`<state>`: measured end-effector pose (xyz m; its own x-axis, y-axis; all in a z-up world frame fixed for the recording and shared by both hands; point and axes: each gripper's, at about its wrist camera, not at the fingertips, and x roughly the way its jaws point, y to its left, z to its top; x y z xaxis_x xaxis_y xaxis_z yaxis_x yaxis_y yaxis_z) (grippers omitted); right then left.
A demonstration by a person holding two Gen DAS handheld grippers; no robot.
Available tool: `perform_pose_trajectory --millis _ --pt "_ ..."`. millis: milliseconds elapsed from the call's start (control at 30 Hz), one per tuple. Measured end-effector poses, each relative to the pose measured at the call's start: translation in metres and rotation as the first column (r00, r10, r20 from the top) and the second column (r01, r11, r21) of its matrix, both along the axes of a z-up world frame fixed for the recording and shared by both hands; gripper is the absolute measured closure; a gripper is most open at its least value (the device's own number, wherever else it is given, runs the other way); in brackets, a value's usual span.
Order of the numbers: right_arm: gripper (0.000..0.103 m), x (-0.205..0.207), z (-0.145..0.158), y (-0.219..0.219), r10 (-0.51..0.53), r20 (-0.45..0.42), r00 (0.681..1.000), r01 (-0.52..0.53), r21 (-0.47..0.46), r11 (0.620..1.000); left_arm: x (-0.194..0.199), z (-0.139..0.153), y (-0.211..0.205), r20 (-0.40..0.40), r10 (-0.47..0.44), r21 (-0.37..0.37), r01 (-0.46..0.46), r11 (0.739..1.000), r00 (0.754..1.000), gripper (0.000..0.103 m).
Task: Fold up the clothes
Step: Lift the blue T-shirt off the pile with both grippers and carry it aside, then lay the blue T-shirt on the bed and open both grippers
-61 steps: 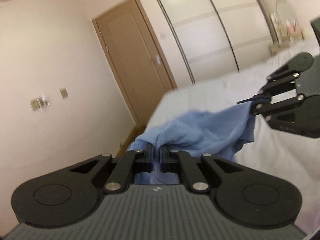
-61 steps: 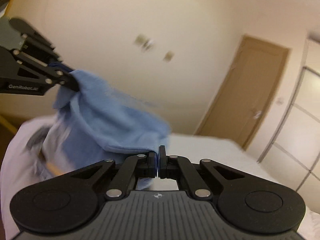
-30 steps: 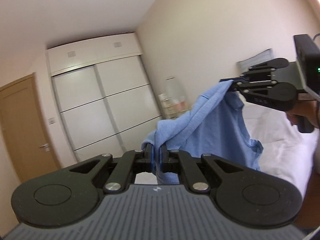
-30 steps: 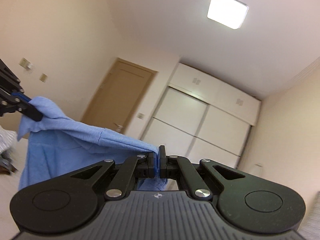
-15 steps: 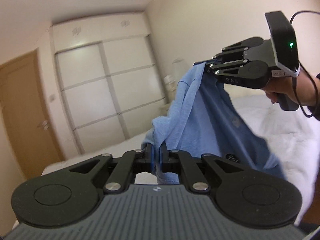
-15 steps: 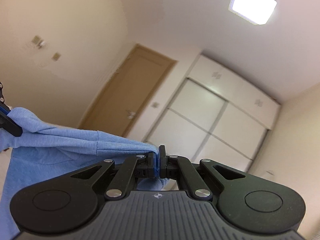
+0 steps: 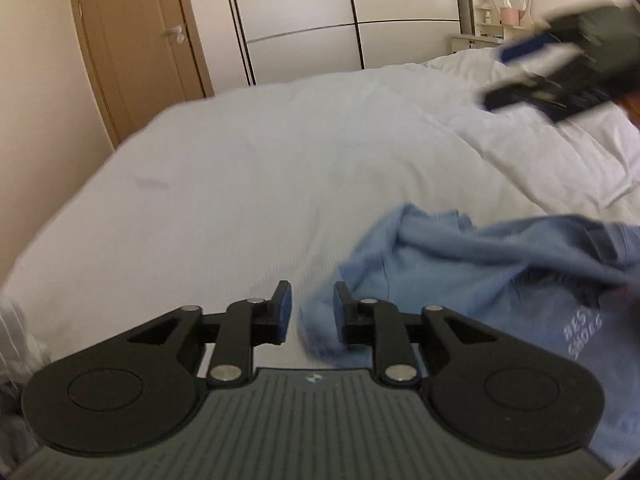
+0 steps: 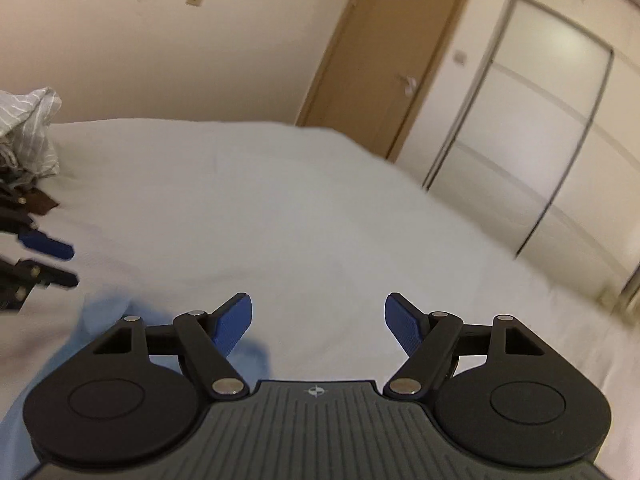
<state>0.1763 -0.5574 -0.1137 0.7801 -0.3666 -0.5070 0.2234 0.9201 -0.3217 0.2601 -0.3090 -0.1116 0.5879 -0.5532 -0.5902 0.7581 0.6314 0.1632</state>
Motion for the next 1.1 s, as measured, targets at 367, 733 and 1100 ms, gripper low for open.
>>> perform_pose_trajectory --millis 367,733,1100 --pt "0.029 -0.190 -0.040 0.019 -0.067 -0.113 0.991 0.083 0.150 0.985 -0.058 0.005 -0.009 -0.008 -0.167 -0.037 0.166 0.985 0.986 0.059" --pt "0.103 -0.172 -0.042 -0.032 -0.106 -0.158 0.982 0.131 0.157 0.979 -0.064 -0.005 -0.036 -0.016 -0.184 -0.026 0.184 0.983 0.983 0.059" --pt "0.039 -0.116 -0.032 -0.156 -0.505 -0.072 0.860 0.499 -0.085 0.863 -0.014 -0.019 -0.067 0.026 -0.126 -0.006 0.126 0.992 0.992 0.050"
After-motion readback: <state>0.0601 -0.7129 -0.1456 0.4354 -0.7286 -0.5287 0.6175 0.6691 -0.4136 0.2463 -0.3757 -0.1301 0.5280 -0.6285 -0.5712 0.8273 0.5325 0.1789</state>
